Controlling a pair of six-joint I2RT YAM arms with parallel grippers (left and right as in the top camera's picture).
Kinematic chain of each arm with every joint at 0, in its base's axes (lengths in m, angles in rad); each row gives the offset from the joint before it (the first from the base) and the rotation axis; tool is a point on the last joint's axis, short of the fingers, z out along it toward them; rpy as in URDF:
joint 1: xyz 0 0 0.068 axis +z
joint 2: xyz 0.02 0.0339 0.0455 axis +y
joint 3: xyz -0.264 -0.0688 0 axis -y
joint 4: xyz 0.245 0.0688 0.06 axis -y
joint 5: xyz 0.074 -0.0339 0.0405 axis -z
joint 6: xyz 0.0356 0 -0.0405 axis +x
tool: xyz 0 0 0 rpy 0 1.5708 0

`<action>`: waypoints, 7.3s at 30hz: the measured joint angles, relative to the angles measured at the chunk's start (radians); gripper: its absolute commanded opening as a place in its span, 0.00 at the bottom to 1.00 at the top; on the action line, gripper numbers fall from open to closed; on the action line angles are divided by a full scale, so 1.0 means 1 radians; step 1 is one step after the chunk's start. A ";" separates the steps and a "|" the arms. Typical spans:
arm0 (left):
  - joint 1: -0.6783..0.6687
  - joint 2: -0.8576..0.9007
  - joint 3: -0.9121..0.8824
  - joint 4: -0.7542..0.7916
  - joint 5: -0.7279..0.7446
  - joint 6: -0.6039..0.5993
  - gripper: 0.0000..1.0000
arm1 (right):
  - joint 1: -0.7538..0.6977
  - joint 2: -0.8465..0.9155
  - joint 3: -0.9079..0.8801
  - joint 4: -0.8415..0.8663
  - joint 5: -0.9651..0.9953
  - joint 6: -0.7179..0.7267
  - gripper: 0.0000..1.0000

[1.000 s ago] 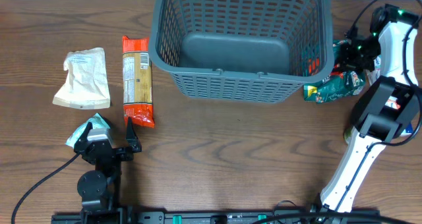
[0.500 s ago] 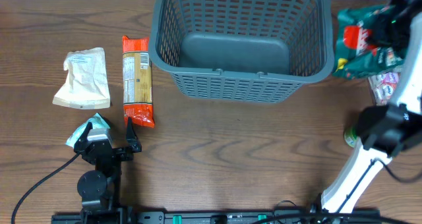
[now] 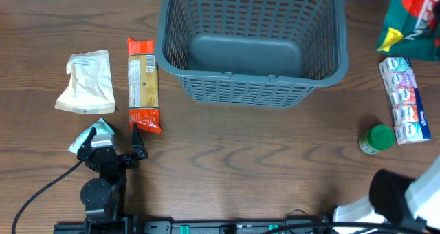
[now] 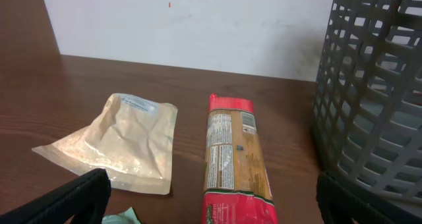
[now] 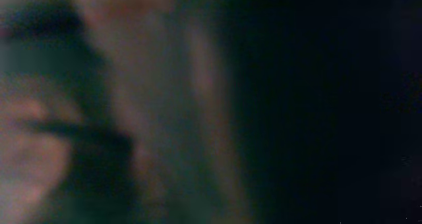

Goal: Pack container
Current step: 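Lift the Nescafe pouch with the right gripper over the basket, then lower the pouch into the basket and open the right gripper, then withdraw the right gripper toward the green-capped bottle, then grasp the green-capped bottle with the right gripper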

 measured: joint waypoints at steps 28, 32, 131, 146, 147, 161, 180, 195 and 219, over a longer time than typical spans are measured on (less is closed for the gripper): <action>0.000 0.000 0.000 0.000 0.000 0.000 0.99 | 0.541 0.251 0.001 -0.054 -0.025 -0.113 0.01; 0.000 0.000 0.000 0.000 0.000 0.000 0.99 | 0.547 0.312 0.000 -0.047 -0.017 -0.079 0.01; 0.000 0.000 0.000 0.000 0.000 0.000 0.99 | 0.082 0.247 0.321 -0.200 0.213 0.614 0.99; 0.000 0.000 0.000 0.000 0.000 0.000 0.99 | 0.041 -0.153 0.080 -0.199 0.216 0.617 0.99; 0.000 0.000 0.000 0.000 0.000 0.000 0.98 | 0.041 -0.201 0.018 -0.198 0.230 0.628 0.99; 0.000 0.000 0.000 0.000 0.000 0.000 0.99 | -0.068 -0.411 -0.680 -0.134 0.380 0.870 0.99; 0.000 0.000 0.000 0.000 0.000 0.000 0.99 | -0.146 -0.241 -1.258 0.259 0.375 1.022 0.99; 0.000 0.000 0.000 0.000 0.000 0.000 0.99 | -0.203 -0.187 -1.518 0.521 0.286 1.043 0.99; 0.000 0.000 0.000 0.000 0.000 0.000 0.99 | -0.203 0.047 -1.520 0.600 0.217 1.037 0.77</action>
